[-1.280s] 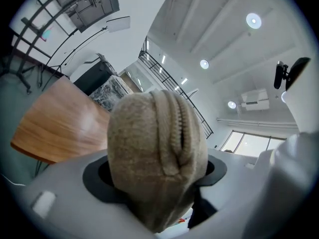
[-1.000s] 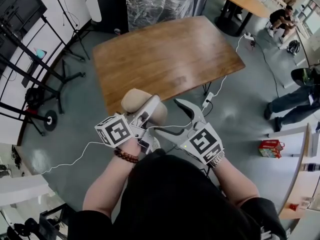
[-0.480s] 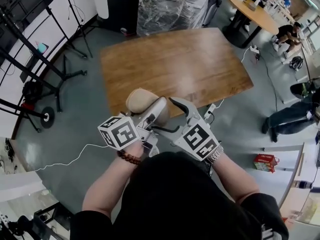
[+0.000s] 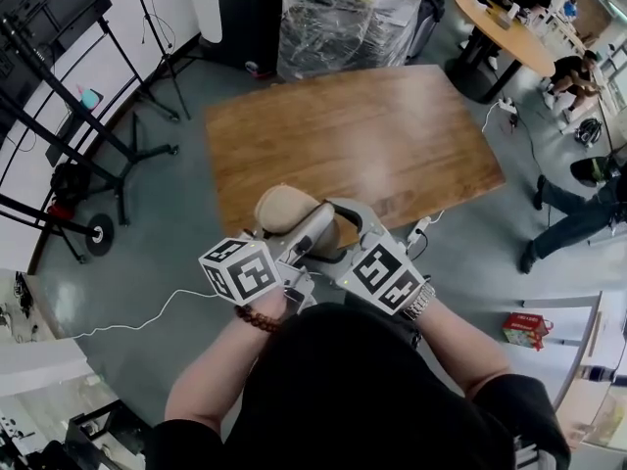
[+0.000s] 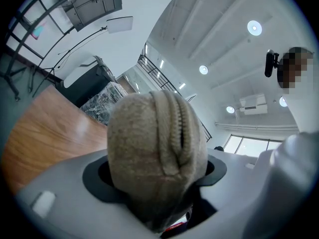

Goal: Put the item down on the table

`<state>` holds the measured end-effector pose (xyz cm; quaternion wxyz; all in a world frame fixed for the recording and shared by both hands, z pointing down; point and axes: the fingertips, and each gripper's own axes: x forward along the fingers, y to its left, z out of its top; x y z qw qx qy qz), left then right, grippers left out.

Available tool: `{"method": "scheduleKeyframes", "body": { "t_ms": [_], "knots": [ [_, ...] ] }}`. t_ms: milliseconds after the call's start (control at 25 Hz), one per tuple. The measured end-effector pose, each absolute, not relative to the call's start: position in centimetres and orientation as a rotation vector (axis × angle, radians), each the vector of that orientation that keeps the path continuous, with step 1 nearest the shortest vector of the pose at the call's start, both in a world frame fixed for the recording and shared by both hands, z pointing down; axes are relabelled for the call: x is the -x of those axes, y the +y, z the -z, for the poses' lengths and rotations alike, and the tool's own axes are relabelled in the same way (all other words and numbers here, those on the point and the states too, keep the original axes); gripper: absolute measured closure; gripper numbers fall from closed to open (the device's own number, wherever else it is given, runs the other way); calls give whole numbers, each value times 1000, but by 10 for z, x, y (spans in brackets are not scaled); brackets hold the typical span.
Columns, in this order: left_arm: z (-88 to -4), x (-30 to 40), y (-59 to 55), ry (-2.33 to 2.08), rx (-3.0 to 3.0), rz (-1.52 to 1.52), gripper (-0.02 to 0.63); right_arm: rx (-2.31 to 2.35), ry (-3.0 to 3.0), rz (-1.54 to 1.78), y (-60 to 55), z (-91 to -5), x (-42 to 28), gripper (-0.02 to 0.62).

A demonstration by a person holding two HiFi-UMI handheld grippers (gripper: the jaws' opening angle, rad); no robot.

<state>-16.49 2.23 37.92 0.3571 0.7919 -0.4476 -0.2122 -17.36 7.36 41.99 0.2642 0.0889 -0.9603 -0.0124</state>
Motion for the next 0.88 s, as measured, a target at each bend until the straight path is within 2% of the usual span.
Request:
{"method": "scheduleKeyframes", "body": {
  "t_ms": [120, 480, 680, 880],
  "knots": [
    [-382, 163, 13, -1166, -2045, 545, 239, -242, -2597, 44, 65, -423, 174, 232],
    [-388, 149, -27, -1187, -2067, 478, 231, -254, -2616, -41, 25, -428, 161, 247],
    [-388, 131, -61, -1198, -2099, 427, 168, -299, -2640, -130, -13, -425, 136, 252],
    [-389, 106, -99, -1191, -2110, 399, 143, -350, -2649, -182, -57, -424, 105, 253]
  ]
}}
